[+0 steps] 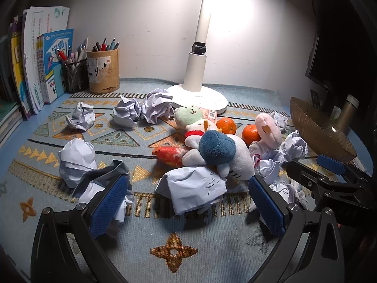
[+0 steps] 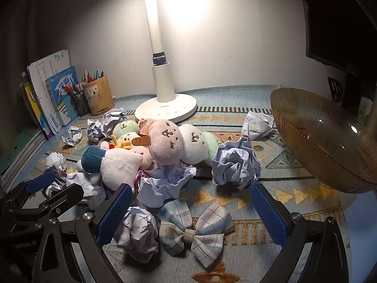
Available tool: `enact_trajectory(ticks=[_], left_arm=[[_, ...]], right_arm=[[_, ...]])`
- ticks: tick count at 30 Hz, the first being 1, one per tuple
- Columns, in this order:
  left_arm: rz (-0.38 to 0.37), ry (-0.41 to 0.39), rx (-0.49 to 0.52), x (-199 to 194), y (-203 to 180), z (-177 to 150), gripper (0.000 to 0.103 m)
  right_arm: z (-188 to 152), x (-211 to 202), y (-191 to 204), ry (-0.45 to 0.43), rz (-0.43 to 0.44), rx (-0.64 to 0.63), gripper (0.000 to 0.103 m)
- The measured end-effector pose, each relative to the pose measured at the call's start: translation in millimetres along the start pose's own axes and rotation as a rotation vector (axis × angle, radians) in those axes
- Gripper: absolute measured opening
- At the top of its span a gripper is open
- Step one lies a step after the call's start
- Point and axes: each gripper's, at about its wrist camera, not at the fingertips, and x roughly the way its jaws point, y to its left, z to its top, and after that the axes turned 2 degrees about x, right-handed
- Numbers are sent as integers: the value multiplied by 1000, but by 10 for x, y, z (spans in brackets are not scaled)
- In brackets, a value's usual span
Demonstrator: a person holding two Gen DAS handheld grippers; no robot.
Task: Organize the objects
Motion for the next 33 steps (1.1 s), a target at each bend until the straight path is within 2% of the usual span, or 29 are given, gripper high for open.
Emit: enact_trajectory(ticks=[16, 33], left_arm=[[-10, 7, -29, 8, 43, 13, 102], [-9, 9, -24, 12, 37, 11, 102]], right_arm=[[-22, 35, 55, 8, -37, -20, 101], [-27, 51, 21, 17, -26, 0, 101]])
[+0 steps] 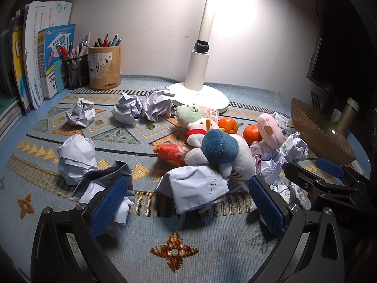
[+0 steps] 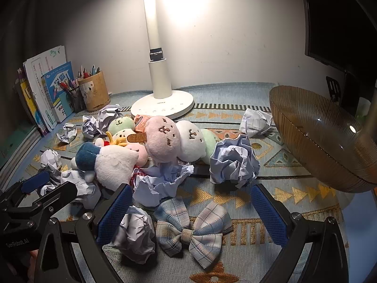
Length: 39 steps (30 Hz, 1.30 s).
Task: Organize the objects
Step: 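Move both grippers toward the crumpled paper pieces on the rug, then close the left gripper on a crumpled paper while the right gripper grasps another paper ball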
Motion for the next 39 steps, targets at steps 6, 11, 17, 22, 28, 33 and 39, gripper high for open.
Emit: enact_trajectory(ticks=[6, 11, 17, 22, 28, 33, 39], left_arm=[[1, 0, 0, 1, -3, 0, 102], [0, 0, 0, 1, -3, 1, 102], [-3, -2, -3, 2, -4, 2, 102], [-21, -15, -20, -46, 27, 3, 102], [-40, -36, -50, -445, 232, -95, 102], [17, -23, -87, -678, 639, -166, 102], [1, 102, -138, -314, 896, -152, 102]], right_arm=[[3, 5, -4, 2, 2, 0, 101], [7, 6, -5, 2, 3, 2, 101], [11, 8, -23, 3, 5, 10, 101], [22, -23, -65, -10, 13, 32, 101], [13, -193, -104, -41, 85, 56, 101], [-156, -347, 176, 24, 179, -14, 101], [-332, -181, 410, 132, 164, -54, 98]])
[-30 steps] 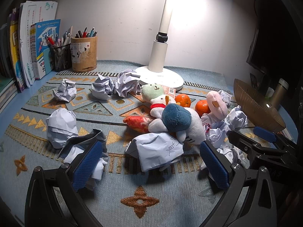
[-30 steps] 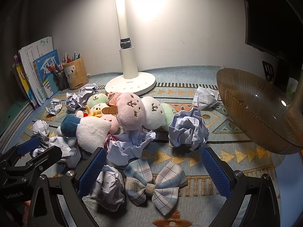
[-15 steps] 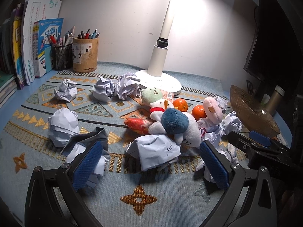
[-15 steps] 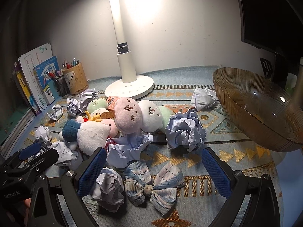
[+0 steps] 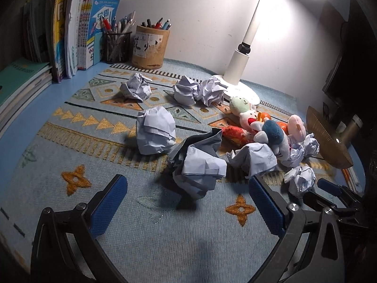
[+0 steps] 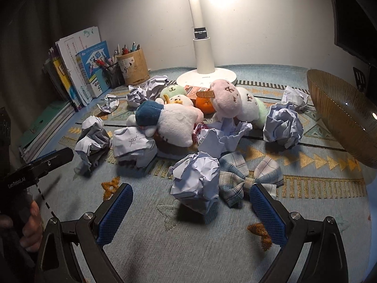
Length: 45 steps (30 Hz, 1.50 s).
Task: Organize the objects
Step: 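Close the left gripper on a crumpled paper while the right gripper grasps another paper ball, then carry both papers over the brown glass bowl and open both grippers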
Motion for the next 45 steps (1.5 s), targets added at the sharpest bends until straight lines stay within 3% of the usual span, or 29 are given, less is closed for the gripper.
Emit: enact_trajectory(ticks=[5, 7, 9, 11, 14, 22, 27, 31, 34, 38, 45], left_arm=[[-26, 53, -12, 259, -104, 60, 100], [-31, 59, -8, 305, -157, 74, 88], [-32, 66, -3, 340, -187, 78, 74], [-42, 80, 0, 367, -213, 71, 53], [-41, 76, 8, 340, -246, 38, 47], [-107, 1, 42, -98, -547, 99, 44], [-203, -59, 137, -227, -1228, 373, 44], [-282, -53, 224, -50, -1947, 619, 44], [-342, -27, 257, 181, -2444, 756, 44], [-379, 0, 302, 518, -3000, 822, 44], [-397, 59, 353, 1003, -3553, 765, 44]], right_arm=[[55, 147, -69, 62, 8, 38, 85], [75, 200, -55, 83, -11, 26, 80], [90, 237, -33, 89, -26, 10, 67], [100, 264, -23, 103, -11, 7, 48], [76, 268, -52, 109, 0, 14, 40], [127, -264, -226, -12, 31, 35, 40], [359, -802, -719, -140, -52, 100, 40], [515, -1109, -1266, -201, -161, 178, 40], [593, -1179, -1683, -206, -229, 239, 40], [676, -1118, -2175, -190, -255, 307, 40], [646, -846, -2615, -108, -248, 365, 40]])
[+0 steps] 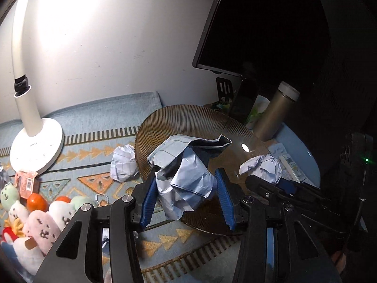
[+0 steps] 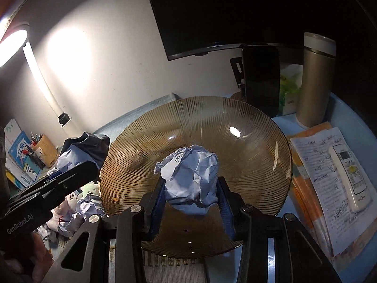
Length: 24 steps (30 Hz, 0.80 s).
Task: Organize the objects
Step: 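Carry both papers over the brown glass bowl and open both grippers, then withdraw both grippers from the bowl back toward the paper on the rug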
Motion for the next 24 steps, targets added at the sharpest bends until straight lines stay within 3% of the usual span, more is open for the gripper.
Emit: enact_trajectory(ticks=[4, 6, 7, 8, 16, 24], left_arm=[[-5, 19, 7, 186, -61, 21, 52], [4, 34, -1, 246, -58, 17, 66], [12, 29, -8, 254, -49, 7, 78], [16, 19, -12, 242, -35, -5, 80], [28, -10, -16, -65, 26, -61, 81], [76, -103, -54, -928, 294, -291, 81]], right_arm=[[-4, 74, -109, 15, 1, 16, 41], [-14, 88, -144, 18, -2, 23, 46], [-11, 98, -163, 17, -3, 28, 55], [-13, 91, -181, 12, -6, 31, 65], [-49, -107, -192, -32, 3, 36, 69], [-211, -472, 339, -71, 78, -43, 69]])
